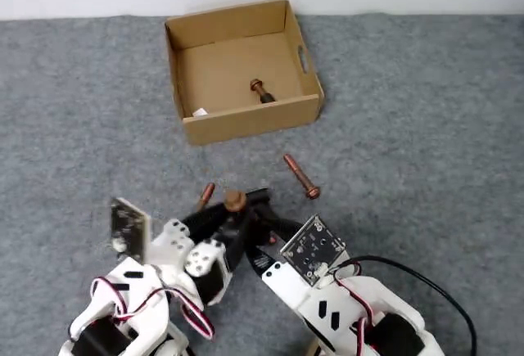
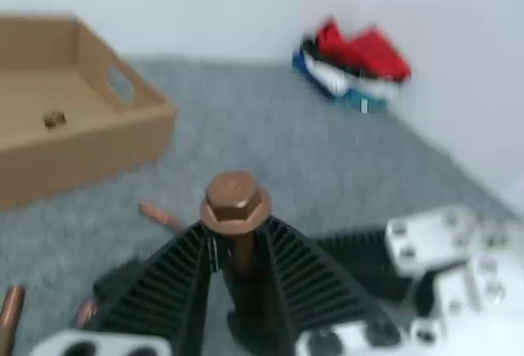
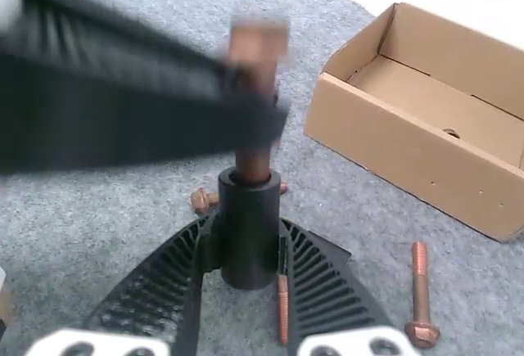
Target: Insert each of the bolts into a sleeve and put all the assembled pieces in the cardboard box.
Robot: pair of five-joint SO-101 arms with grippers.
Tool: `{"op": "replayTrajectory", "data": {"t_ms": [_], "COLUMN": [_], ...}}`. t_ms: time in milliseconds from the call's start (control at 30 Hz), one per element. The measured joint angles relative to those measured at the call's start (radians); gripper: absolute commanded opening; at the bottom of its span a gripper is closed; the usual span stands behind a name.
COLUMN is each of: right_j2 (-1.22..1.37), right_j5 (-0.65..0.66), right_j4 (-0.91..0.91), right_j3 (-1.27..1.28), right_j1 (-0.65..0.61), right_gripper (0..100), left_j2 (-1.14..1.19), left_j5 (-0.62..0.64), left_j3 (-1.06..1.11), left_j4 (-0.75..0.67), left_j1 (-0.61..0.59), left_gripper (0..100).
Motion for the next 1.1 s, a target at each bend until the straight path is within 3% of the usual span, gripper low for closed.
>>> {"op": "replayTrajectory", "data": {"t_ms": [167,367,700,800,933,1100], "right_j2": [0.002,0.002,0.0,0.0,0.0,0.017], "right_j5": [0.006,0.008,0.008,0.008,0.008,0.008], "right_j4": [0.0,0.002,-0.003,-0.003,-0.003,-0.009], "right_j3": [0.003,0.003,0.0,0.0,0.0,-0.038], "right_j1": [0.0,0.0,0.003,0.031,0.133,0.242], "right_gripper": [0.9,0.9,0.9,0.9,0.8,0.8], "left_j2": [-0.003,-0.003,-0.002,-0.002,-0.002,-0.003], "left_j5": [-0.048,-0.048,-0.089,-0.097,-0.101,-0.098], "left_j3": [-0.006,-0.008,-0.109,-0.164,-0.212,-0.166], "left_j4": [0.074,0.083,0.158,0.158,0.158,0.158], "left_j1": [0.025,0.023,-0.072,-0.123,-0.209,-0.382], "left_gripper": [1,20,21,18,0,0]}}
